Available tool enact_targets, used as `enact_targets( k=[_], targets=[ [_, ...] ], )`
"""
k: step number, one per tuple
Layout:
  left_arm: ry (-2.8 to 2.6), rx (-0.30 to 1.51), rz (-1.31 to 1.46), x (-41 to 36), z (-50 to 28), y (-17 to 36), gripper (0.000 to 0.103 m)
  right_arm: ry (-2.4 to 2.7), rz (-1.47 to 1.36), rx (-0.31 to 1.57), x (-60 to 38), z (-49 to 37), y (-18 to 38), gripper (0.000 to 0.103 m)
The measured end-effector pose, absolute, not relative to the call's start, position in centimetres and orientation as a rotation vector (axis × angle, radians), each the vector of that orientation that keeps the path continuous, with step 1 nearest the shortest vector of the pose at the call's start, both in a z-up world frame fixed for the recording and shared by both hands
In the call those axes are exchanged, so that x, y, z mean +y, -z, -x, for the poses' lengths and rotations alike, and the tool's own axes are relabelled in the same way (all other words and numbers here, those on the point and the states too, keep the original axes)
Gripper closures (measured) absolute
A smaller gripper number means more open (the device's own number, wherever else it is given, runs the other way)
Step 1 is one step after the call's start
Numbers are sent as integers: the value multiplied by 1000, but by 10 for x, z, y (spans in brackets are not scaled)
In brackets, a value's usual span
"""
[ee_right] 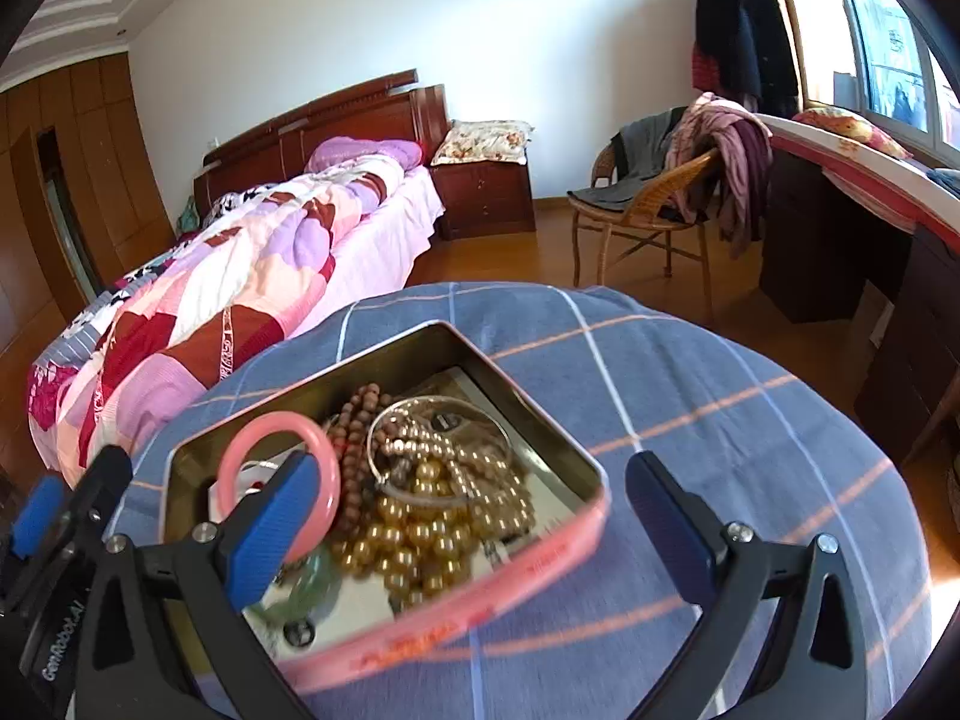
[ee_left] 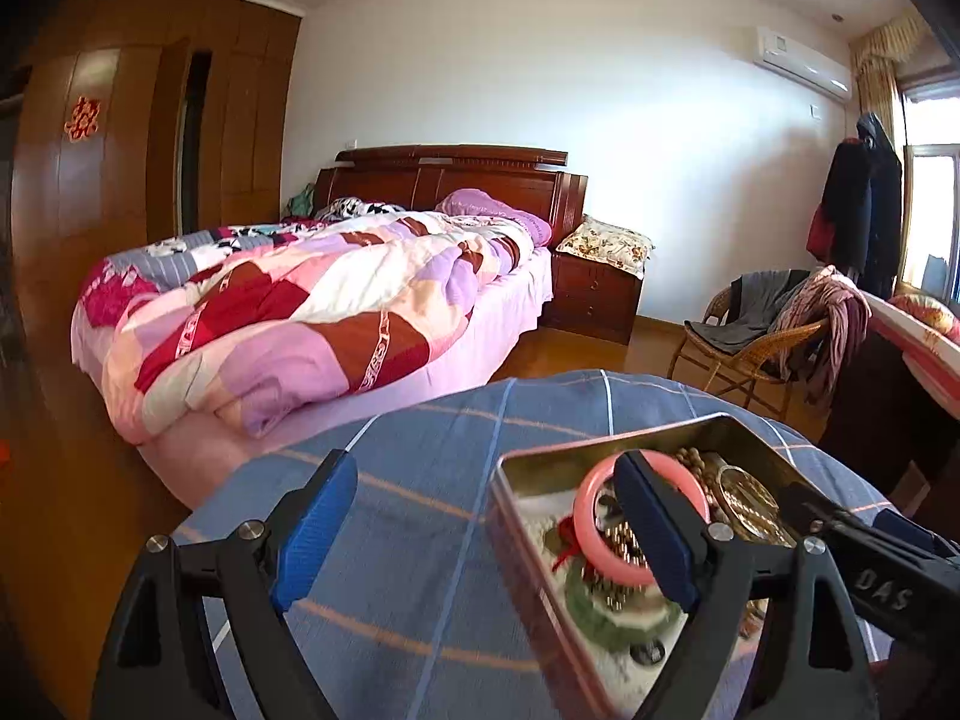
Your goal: Organize jewelry
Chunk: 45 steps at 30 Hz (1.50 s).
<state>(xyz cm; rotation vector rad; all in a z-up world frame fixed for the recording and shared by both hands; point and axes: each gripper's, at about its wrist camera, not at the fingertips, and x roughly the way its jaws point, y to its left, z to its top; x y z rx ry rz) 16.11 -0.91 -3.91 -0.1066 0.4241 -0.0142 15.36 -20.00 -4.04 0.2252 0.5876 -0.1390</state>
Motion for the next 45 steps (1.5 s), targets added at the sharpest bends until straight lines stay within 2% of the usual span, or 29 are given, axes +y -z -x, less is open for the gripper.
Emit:
enact_targets(
  k=[14,28,45],
  targets=[
    [72,480,92,-1,-90,24,16,175,-129,544,-177,-75,20,0],
    [105,389,41,0,-38,-11,16,220,-131,430,-177,-19,-15,0],
    [119,300,6,1,-19,-38,14,217,-115,308,-166,5,-50,0]
  ],
)
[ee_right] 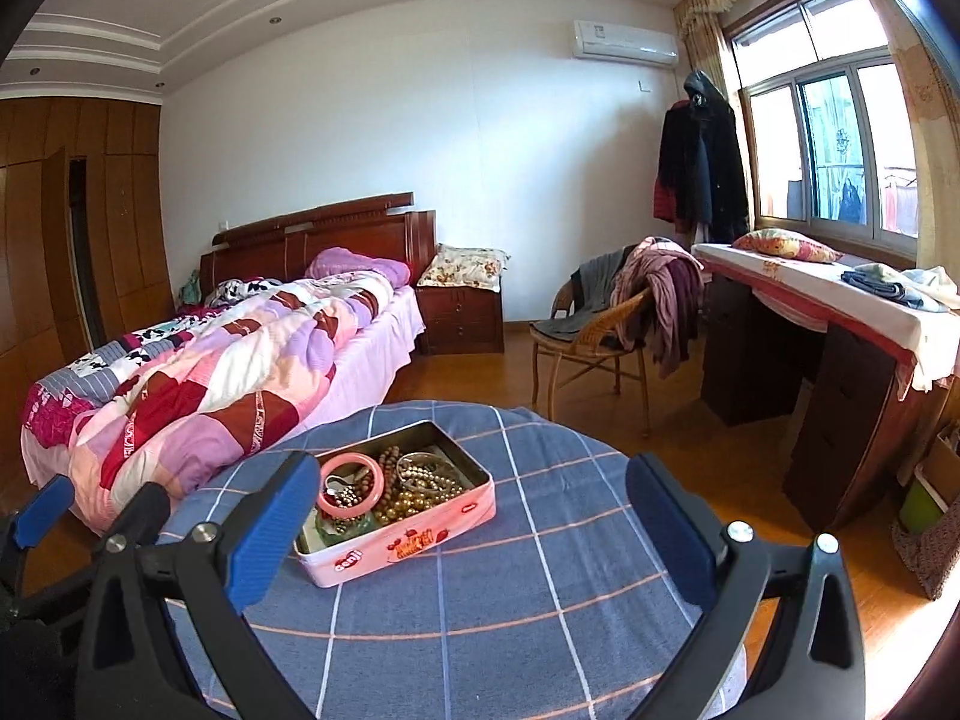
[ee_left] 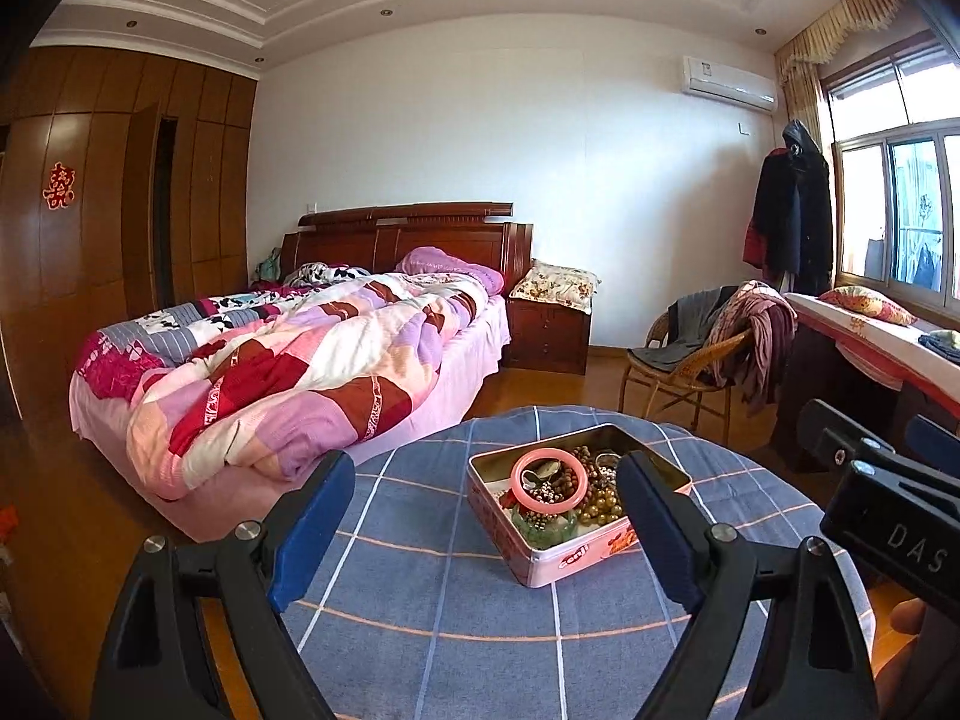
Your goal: Organize jewelry
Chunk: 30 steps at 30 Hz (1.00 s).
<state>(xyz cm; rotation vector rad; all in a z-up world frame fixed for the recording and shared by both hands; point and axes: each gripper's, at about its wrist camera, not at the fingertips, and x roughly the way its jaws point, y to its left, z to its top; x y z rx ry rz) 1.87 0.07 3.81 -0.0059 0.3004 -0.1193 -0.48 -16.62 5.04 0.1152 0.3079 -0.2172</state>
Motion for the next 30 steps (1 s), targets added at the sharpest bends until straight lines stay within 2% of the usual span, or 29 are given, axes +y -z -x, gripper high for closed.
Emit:
enact_targets(
  k=[30],
  targets=[
    [109,300,-7,3,-16,-39,13,196,-132,324,-166,6,-46,0]
  ],
)
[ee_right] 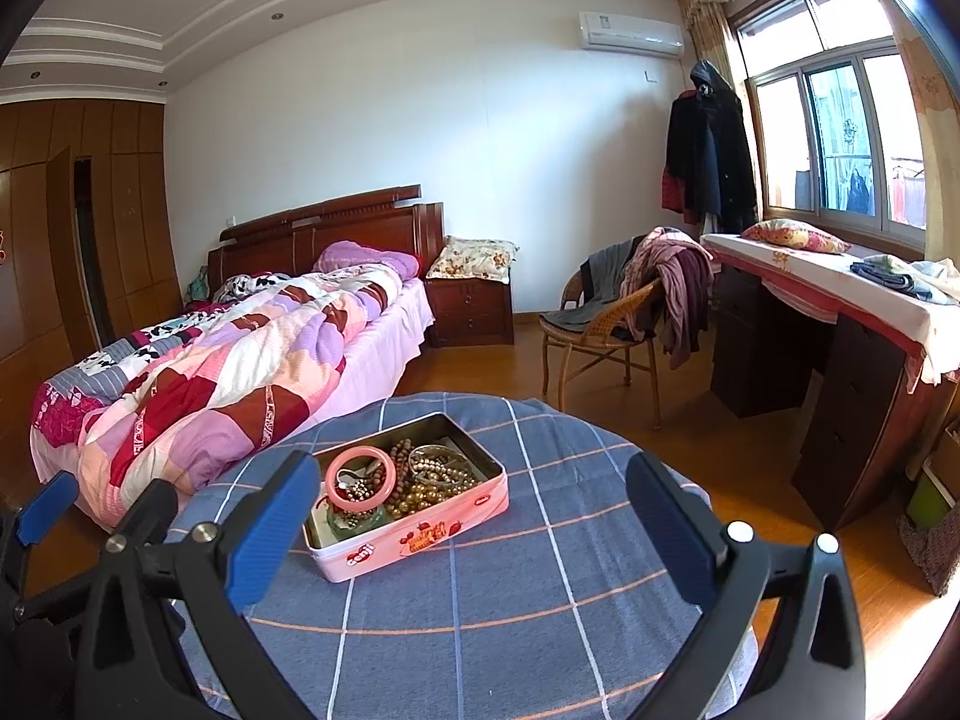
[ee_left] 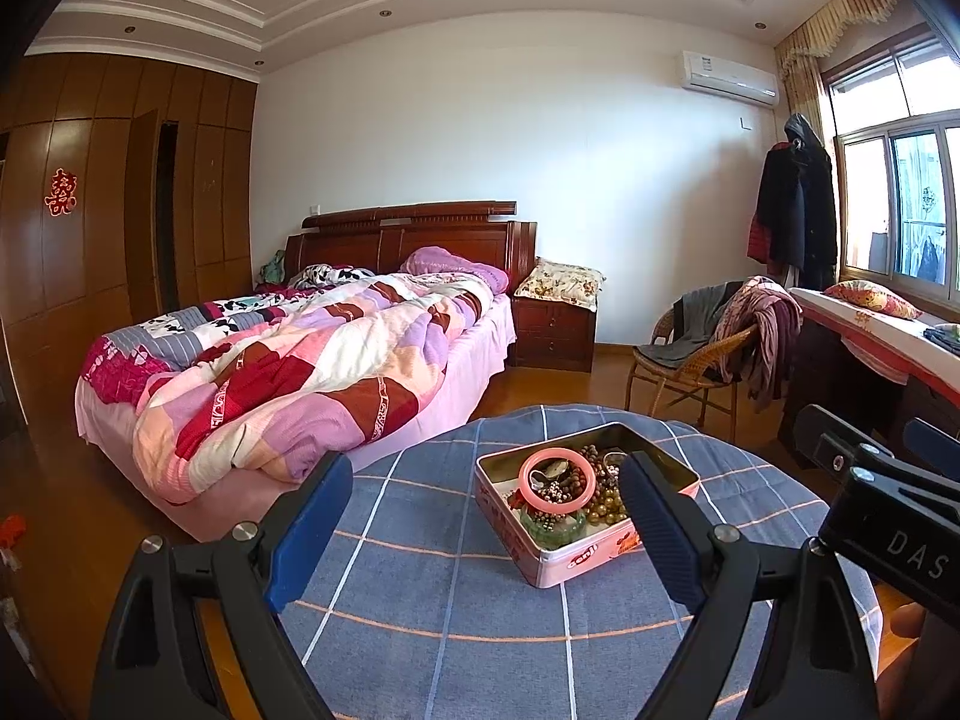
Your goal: Organize jewelry
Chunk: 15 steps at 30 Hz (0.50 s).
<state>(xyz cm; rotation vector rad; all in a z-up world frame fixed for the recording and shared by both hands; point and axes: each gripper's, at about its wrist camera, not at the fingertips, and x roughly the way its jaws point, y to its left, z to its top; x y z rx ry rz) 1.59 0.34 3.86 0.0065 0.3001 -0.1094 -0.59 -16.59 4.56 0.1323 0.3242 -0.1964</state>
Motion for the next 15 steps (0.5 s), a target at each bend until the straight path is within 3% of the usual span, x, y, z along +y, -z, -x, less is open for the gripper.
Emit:
enact_targets(
  k=[15],
  targets=[
    [112,293,-11,4,-13,-38,13,194,-132,323,-165,6,-49,0]
  ],
)
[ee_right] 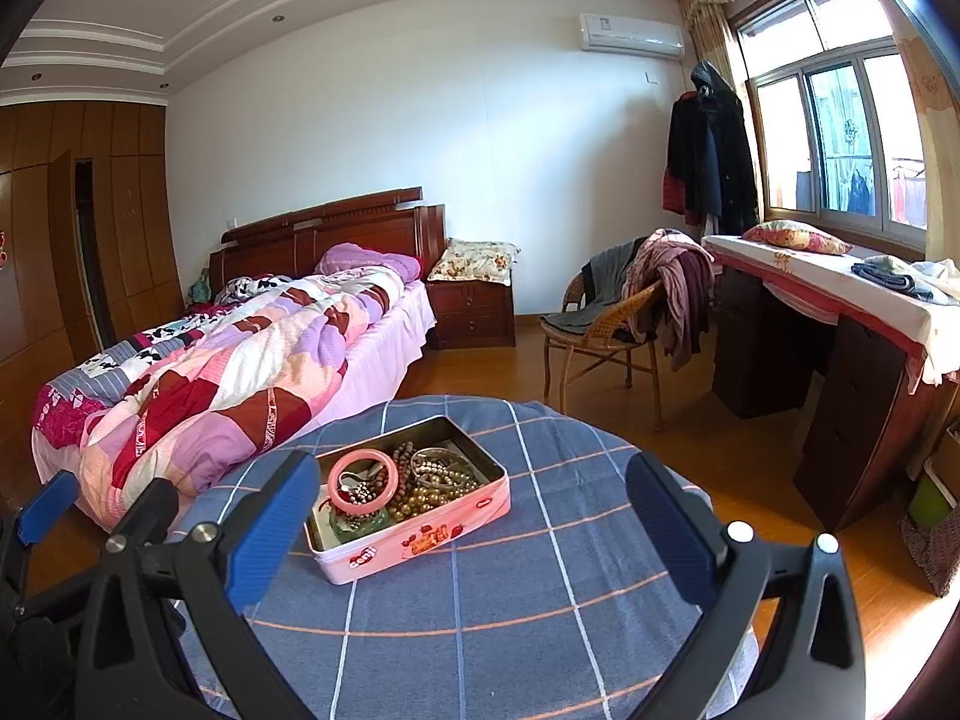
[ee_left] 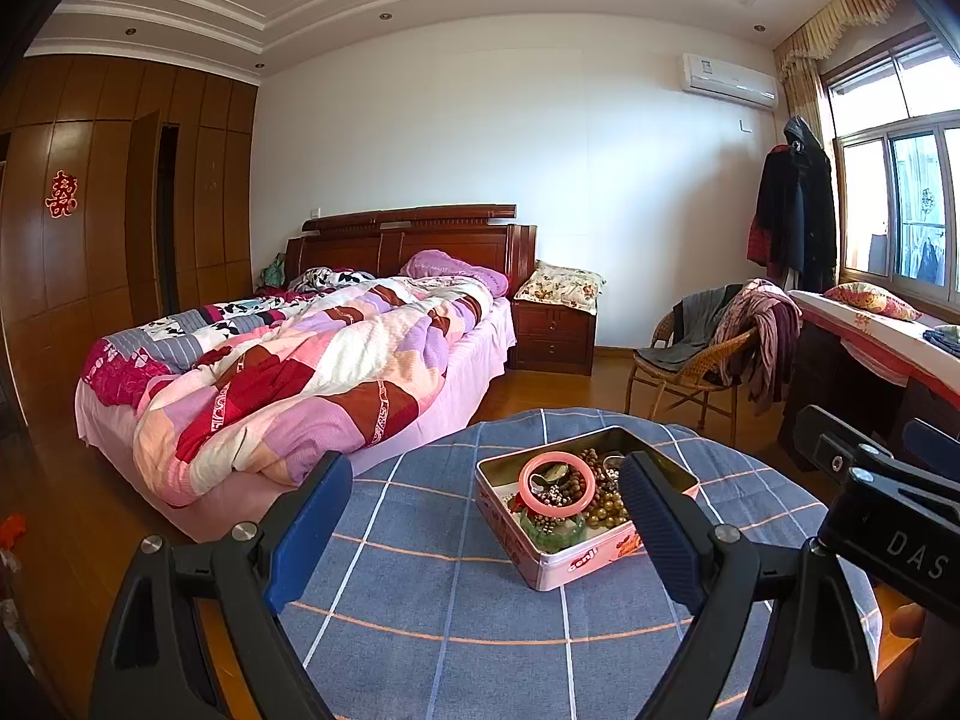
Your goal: Organize jewelry
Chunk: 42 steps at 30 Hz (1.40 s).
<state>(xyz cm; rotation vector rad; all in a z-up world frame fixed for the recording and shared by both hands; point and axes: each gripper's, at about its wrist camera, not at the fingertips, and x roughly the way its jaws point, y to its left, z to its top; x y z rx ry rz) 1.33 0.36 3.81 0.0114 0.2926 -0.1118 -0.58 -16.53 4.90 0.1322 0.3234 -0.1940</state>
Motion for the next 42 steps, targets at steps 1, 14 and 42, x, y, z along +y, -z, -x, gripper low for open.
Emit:
enact_targets(
  k=[1,14,42],
  targets=[
    [112,292,-12,3,-13,-38,13,194,-132,324,-165,6,-49,0],
    [108,296,-10,3,-13,-37,12,201,-136,323,-165,5,-49,0],
    [95,332,-43,3,-23,-38,12,228,-177,359,-175,3,-40,0]
  ],
)
